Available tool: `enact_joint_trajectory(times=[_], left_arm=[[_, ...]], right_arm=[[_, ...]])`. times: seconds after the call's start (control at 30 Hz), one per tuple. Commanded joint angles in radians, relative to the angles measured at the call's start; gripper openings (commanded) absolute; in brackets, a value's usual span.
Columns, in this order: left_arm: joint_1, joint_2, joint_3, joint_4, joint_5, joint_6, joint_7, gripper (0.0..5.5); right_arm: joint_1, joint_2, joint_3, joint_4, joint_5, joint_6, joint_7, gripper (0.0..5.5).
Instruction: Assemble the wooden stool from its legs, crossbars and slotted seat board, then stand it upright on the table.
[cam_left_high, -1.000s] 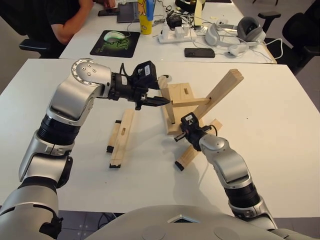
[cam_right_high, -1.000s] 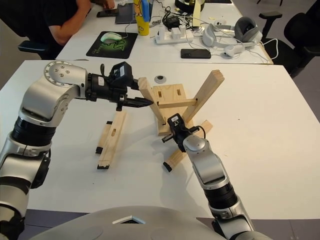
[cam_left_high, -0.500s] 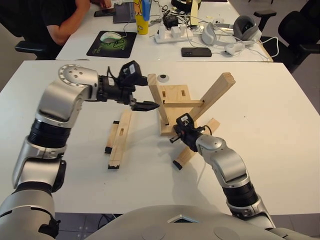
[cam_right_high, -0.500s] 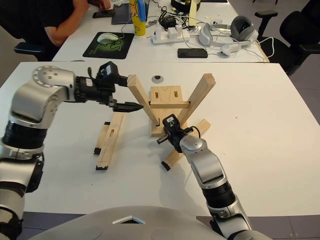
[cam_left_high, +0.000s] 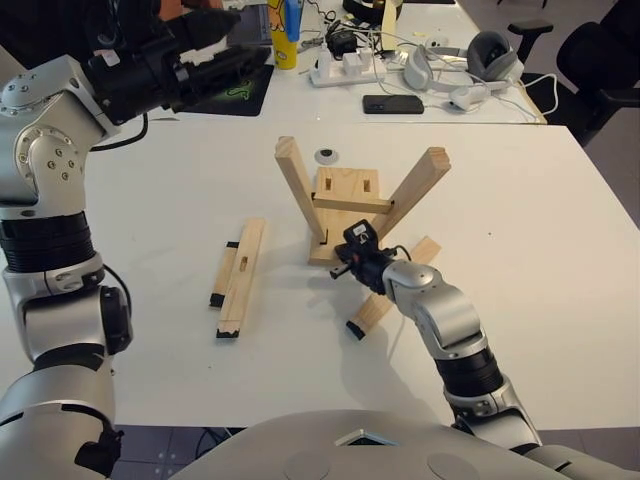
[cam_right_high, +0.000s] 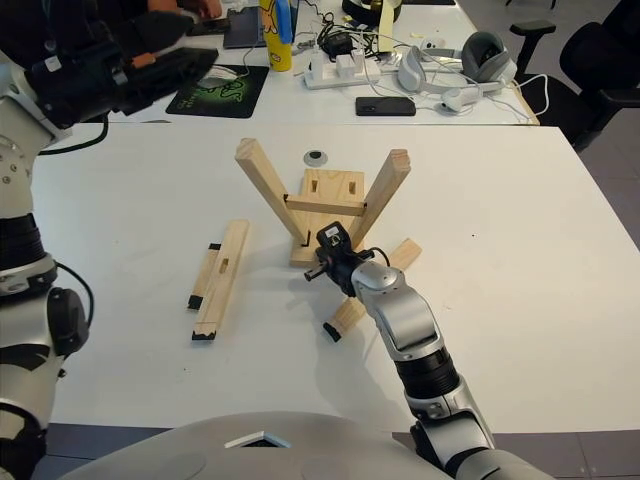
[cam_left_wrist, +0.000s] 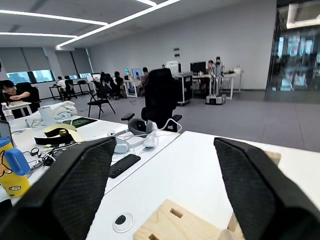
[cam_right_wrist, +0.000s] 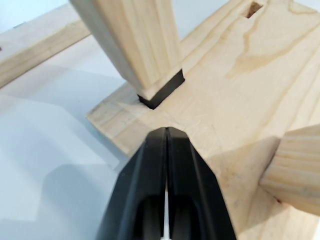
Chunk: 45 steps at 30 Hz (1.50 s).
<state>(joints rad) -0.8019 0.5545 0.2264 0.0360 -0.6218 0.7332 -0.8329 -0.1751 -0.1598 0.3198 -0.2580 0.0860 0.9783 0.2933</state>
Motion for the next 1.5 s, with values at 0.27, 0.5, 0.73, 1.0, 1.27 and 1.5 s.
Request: enact_joint_trajectory(times=[0.27, 0.5, 0.73, 1.0, 1.27, 1.5], left_arm=[[0.039, -0.141, 0.061, -0.035, -0.044, 0.012, 0.226, 2.01], [0.055, -0.236, 0.063, -0.106, -0.099, 0.064, 0.375, 1.13], [0.04, -0.304, 0.067, -0.17, -0.173, 0.118, 0.491, 0.02], [-0.048, -0.344, 0.019, -0.188, -0.179, 0.093, 0.544, 0.02], [-0.102, -0.297, -0.008, -0.133, -0.105, 0.029, 0.529, 0.02], [0.04, -0.298, -0.08, -0.091, -0.06, 0.033, 0.475, 0.02]], right_arm=[[0.099, -0.027, 0.052, 0.186, 0.012, 0.078, 0.016, 0.0], [0.095, -0.022, 0.056, 0.21, 0.008, 0.064, 0.012, 0.0], [0.069, -0.003, 0.044, 0.262, 0.004, 0.037, 0.002, 0.0], [0.075, 0.022, 0.04, 0.272, 0.002, 0.026, -0.017, 0.0], [0.08, 0.017, 0.052, 0.267, -0.001, 0.029, -0.015, 0.0], [0.066, 0.023, 0.075, 0.264, -0.004, 0.035, -0.009, 0.0]])
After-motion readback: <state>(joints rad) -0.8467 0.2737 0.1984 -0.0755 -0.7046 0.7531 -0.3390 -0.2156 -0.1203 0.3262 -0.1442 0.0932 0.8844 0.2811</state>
